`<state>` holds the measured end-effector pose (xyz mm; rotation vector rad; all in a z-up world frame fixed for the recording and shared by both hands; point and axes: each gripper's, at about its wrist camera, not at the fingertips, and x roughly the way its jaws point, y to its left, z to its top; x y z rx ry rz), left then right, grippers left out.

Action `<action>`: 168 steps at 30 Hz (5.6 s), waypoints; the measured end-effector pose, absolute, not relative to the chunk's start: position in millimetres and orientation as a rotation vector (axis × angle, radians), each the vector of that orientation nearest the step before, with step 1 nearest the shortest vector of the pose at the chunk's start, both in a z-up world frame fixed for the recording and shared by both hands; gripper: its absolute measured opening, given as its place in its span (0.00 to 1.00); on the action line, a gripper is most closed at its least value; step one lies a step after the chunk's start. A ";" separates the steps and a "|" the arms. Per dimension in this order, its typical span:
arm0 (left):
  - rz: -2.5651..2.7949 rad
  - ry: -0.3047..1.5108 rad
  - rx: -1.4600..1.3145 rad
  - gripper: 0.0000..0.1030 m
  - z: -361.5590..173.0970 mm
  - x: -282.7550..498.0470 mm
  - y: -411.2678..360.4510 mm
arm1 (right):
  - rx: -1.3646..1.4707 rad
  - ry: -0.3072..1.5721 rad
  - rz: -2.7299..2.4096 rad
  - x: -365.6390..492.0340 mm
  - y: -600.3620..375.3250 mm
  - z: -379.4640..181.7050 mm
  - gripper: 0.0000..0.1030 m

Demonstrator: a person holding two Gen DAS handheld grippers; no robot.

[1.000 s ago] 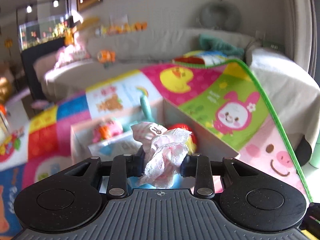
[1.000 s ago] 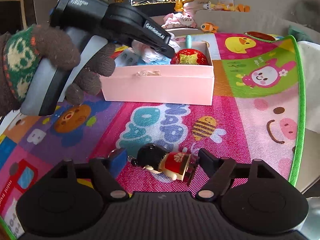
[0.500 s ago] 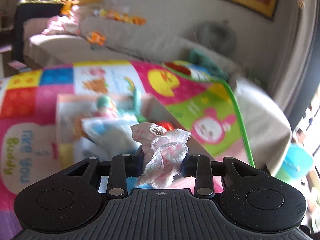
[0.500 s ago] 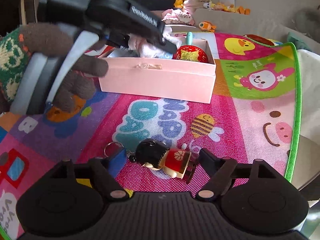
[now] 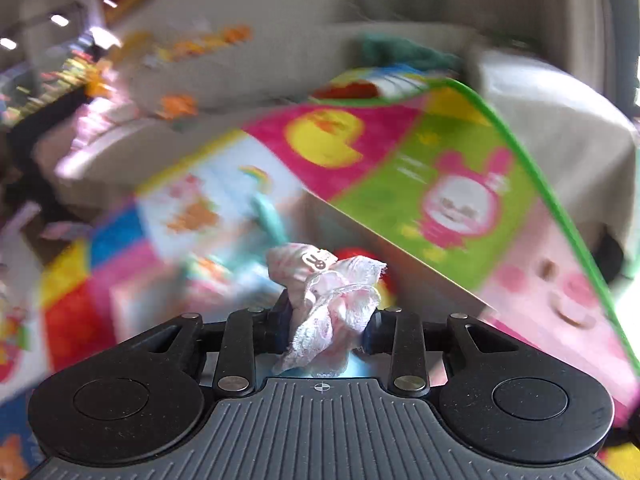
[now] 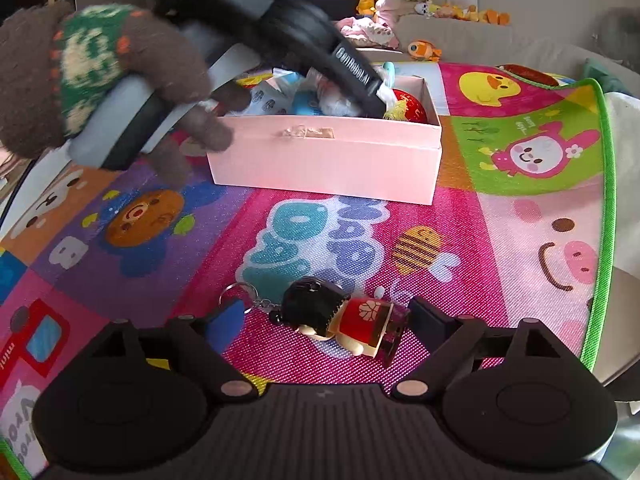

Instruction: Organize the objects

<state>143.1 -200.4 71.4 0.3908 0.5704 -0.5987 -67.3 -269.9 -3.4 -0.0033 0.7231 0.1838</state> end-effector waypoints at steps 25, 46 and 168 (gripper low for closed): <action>-0.547 0.654 0.192 0.57 79.1 172.3 -150.6 | 0.006 0.728 0.215 -67.1 -271.3 -2.5 0.91; -0.654 0.514 -0.264 0.57 83.5 129.0 -75.0 | -0.070 0.749 0.175 -66.8 -258.4 -3.8 0.92; -0.529 0.680 -0.478 0.24 -12.9 74.6 22.6 | 0.084 0.887 0.109 211.8 -200.2 81.4 0.53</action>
